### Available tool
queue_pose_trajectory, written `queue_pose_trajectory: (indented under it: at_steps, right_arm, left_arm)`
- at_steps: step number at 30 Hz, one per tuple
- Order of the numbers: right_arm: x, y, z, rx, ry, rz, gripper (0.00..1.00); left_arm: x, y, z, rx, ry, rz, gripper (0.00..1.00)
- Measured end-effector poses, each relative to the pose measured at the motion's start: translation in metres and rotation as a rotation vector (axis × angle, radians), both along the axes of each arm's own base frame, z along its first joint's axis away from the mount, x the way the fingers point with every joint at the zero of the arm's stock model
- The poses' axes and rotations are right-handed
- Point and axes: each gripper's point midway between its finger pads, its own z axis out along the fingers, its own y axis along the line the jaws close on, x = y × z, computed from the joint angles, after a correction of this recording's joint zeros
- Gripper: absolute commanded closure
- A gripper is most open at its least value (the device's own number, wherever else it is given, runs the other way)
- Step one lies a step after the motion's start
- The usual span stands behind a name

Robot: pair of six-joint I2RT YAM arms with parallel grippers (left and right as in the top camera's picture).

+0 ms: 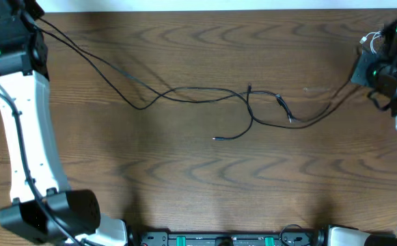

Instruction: Untangle cables

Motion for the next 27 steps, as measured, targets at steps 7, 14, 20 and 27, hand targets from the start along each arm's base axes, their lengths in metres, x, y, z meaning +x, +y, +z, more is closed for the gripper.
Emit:
queue_pose_trajectory:
  at_steps: [7, 14, 20, 27]
  right_arm:
    - [0.001, 0.055, 0.170, 0.123, -0.425, 0.278, 0.99]
    - [-0.052, 0.089, 0.300, 0.171, -0.763, 0.434, 0.99]
    - [-0.081, 0.101, 0.313, 0.239, -0.771, 0.469, 0.99]
    - [-0.050, 0.095, 0.258, 0.316, -0.555, 0.409, 0.99]
  left_arm:
    - [0.010, -0.015, -0.032, -0.065, 0.086, -0.097, 0.93]
    - [0.012, -0.028, -0.049, -0.117, 0.136, -0.164, 0.93]
    - [0.016, -0.036, -0.075, -0.169, 0.204, -0.203, 0.93]
    - [0.015, -0.051, -0.095, -0.238, 0.261, -0.275, 0.93]
